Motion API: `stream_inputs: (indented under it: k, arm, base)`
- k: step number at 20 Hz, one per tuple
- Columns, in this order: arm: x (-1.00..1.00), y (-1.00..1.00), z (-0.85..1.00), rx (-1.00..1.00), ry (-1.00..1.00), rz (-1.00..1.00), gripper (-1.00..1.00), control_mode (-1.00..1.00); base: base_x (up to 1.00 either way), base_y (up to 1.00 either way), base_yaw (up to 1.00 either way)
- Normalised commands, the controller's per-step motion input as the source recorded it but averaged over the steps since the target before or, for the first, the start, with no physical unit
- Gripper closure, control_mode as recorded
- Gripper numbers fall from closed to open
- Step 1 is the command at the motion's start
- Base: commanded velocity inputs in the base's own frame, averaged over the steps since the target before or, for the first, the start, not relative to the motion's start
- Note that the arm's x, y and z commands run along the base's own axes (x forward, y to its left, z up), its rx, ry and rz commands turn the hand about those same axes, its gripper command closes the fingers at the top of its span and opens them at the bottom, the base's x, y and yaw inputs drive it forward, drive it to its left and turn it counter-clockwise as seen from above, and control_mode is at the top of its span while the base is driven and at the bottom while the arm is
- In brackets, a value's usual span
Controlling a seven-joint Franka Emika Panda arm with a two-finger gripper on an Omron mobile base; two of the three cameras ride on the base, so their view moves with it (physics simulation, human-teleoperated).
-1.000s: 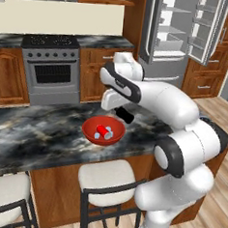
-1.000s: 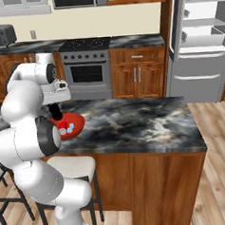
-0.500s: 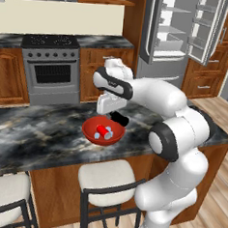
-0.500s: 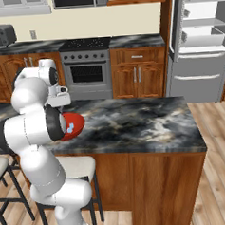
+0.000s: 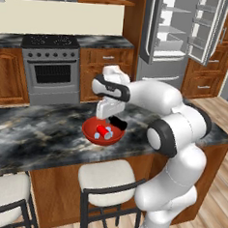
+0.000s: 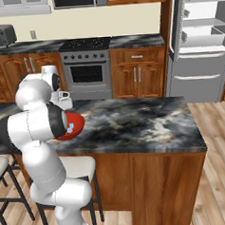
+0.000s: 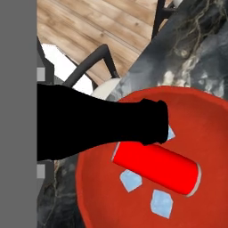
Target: Open the fridge, grab two sodas, and place both sodas inside the bowl with ice on the dining counter.
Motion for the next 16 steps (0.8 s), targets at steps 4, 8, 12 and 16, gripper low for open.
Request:
stream_inputs:
  k: [4,8,12,16]
  arm:
    - [0.36,0.0,-0.32,-0.01,0.0,0.04,1.0,-1.0]
    - [0.36,0.0,-0.3,-0.03,0.0,0.03,1.0,-1.0]
    - [0.36,0.0,-0.21,-0.01,0.0,0.02,1.0,-1.0]
    - [0.24,0.06,-0.14,0.0,0.0,0.02,1.0,-1.0]
  base:
    - [0.0,0.0,0.0]
    - [0.0,0.0,0.0]
    - [0.0,0.0,0.0]
    - [0.0,0.0,0.0]
